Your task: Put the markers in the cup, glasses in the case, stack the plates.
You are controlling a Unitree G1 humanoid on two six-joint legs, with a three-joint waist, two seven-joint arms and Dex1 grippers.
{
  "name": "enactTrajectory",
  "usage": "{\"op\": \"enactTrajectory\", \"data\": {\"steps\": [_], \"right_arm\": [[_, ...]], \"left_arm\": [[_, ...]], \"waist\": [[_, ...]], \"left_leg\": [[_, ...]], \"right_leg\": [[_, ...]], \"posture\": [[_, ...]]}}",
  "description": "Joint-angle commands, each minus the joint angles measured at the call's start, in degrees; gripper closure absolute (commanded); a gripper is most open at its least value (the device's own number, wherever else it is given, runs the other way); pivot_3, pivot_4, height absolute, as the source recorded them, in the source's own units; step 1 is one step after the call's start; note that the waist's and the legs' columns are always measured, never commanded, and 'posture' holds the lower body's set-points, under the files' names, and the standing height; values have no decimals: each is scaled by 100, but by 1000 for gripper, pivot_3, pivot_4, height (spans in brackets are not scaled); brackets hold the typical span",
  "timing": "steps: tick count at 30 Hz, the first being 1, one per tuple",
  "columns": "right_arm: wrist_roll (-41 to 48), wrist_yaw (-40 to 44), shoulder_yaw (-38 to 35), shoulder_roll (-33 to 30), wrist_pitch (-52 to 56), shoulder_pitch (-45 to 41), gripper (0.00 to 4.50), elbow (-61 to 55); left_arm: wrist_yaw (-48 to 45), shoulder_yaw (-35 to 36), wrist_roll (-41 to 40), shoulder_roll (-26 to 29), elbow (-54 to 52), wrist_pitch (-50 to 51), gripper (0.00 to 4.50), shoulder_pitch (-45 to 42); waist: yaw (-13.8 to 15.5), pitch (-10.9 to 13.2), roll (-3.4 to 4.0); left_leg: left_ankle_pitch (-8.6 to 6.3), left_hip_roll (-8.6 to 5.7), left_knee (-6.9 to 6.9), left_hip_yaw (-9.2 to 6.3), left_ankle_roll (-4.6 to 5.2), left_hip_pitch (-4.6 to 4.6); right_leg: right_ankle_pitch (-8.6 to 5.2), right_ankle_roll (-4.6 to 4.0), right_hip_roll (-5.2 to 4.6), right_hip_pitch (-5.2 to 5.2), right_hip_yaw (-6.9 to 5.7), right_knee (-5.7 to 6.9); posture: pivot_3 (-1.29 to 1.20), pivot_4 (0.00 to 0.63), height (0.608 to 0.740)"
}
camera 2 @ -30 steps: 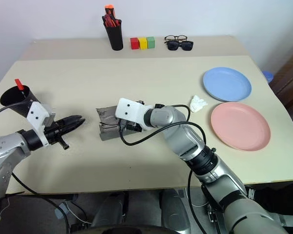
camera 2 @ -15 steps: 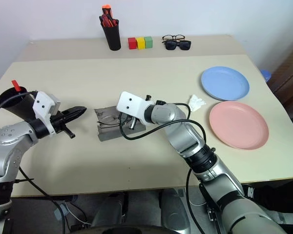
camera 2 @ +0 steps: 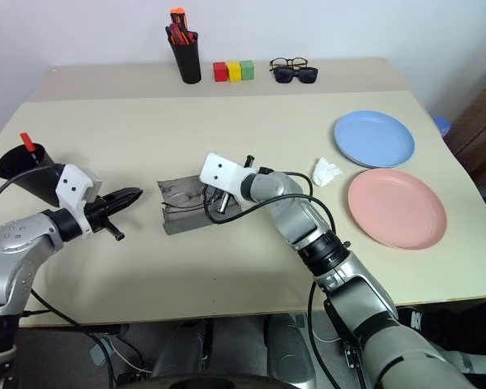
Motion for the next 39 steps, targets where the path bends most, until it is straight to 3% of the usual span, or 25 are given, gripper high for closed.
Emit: {"op": "enactTrajectory", "data": {"steps": [1,15,26,39], "right_arm": [[66,342,93,-176,-109,197,4479,-662],[5,673,147,-450,-235,501,4479,-1231],[-307,469,314,-172,-462,165,4479,-224],[-203,747,128,-394,-837,119,4479,-268]], "left_arm": [[47,204,-10,23,-244,-96,4464,86],[51,88,38,22,-184,-128,4464,56],[70,27,82,-40,-187,-140,4464,26],[225,131,62,-165,-217,-194,4464,78]], "waist": [[0,0,0],[4,0,0],[-2,-1,-1],[3,0,-1]], "left_leg": [[0,0,0,0,0,0],[0,0,3,1,0,1],[0,0,4,2,0,5],[0,0,1,1,0,4]], "right_leg": [[0,0,0,0,0,0],[-2,-3,-1,2,0,-1],[-2,-5,0,5,0,0],[-2,-3,0,5,0,-1]], "posture": [[0,150,740],[0,150,740],[0,150,740],[0,150,740]]}}
